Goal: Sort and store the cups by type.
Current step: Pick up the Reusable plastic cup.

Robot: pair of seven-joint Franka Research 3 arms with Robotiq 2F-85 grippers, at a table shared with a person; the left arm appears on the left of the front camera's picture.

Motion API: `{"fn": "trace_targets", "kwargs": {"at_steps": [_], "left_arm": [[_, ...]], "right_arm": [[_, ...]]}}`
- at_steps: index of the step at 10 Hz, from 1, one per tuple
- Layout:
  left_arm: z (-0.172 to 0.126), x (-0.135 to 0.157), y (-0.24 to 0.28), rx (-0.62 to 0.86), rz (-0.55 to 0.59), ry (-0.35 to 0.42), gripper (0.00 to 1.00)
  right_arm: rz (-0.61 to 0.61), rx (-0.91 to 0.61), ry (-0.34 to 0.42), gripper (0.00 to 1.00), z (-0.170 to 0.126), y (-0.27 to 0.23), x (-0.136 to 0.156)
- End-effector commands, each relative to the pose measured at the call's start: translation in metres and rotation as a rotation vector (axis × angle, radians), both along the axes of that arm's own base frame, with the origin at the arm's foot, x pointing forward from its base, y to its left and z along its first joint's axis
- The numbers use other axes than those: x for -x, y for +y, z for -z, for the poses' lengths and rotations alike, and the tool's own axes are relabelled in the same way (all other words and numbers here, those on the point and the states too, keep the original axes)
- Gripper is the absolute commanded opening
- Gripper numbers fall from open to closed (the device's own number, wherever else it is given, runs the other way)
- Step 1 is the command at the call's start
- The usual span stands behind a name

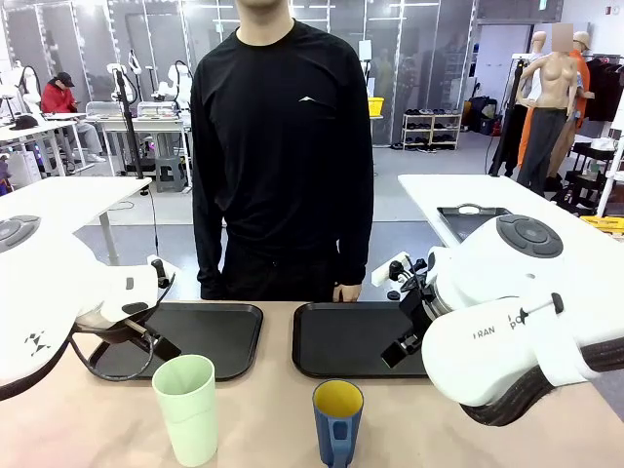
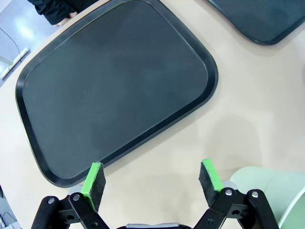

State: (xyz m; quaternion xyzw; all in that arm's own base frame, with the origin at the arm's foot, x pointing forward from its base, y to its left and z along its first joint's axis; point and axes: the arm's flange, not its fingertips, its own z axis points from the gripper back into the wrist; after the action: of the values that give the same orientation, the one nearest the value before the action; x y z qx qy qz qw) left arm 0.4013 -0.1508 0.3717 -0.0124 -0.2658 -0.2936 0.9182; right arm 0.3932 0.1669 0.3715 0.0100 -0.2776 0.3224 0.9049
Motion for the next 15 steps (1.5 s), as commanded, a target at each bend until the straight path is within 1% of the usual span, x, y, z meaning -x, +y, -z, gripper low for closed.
{"fn": "trace_targets", "kwargs": {"at_steps": [1,6,7,10,12,14,15], "left_arm": [[0.000,0.000,0.000,0.000,0.000,0.000,1.00],[0.000,0.000,0.000,0.000,0.000,0.000,1.00],[-0.010,0.001,0.001,0.036,0.039,-0.041,1.00],[-0.063,0.009,0.003,0.026,0.067,-0.133,1.00],[-0.099,0.013,0.008,-0.004,0.065,-0.202,1.00],[-0.138,0.024,0.004,-0.011,0.045,-0.243,1.00],[-0.152,0.031,0.001,-0.012,0.042,-0.260,1.00]], "right_arm": [[0.002,-0.002,0.001,1.00,0.000,0.000,0.000],[0.000,0.000,0.000,1.00,0.000,0.000,0.000],[-0.016,0.001,-0.016,1.00,-0.009,0.004,0.002],[-0.057,0.066,-0.112,1.00,-0.065,0.015,0.012],[-0.019,0.109,-0.175,1.00,-0.109,0.017,0.018],[-0.040,0.088,-0.219,1.00,-0.159,0.020,0.031],[-0.018,0.083,-0.250,1.00,-0.180,0.021,0.039]]}}
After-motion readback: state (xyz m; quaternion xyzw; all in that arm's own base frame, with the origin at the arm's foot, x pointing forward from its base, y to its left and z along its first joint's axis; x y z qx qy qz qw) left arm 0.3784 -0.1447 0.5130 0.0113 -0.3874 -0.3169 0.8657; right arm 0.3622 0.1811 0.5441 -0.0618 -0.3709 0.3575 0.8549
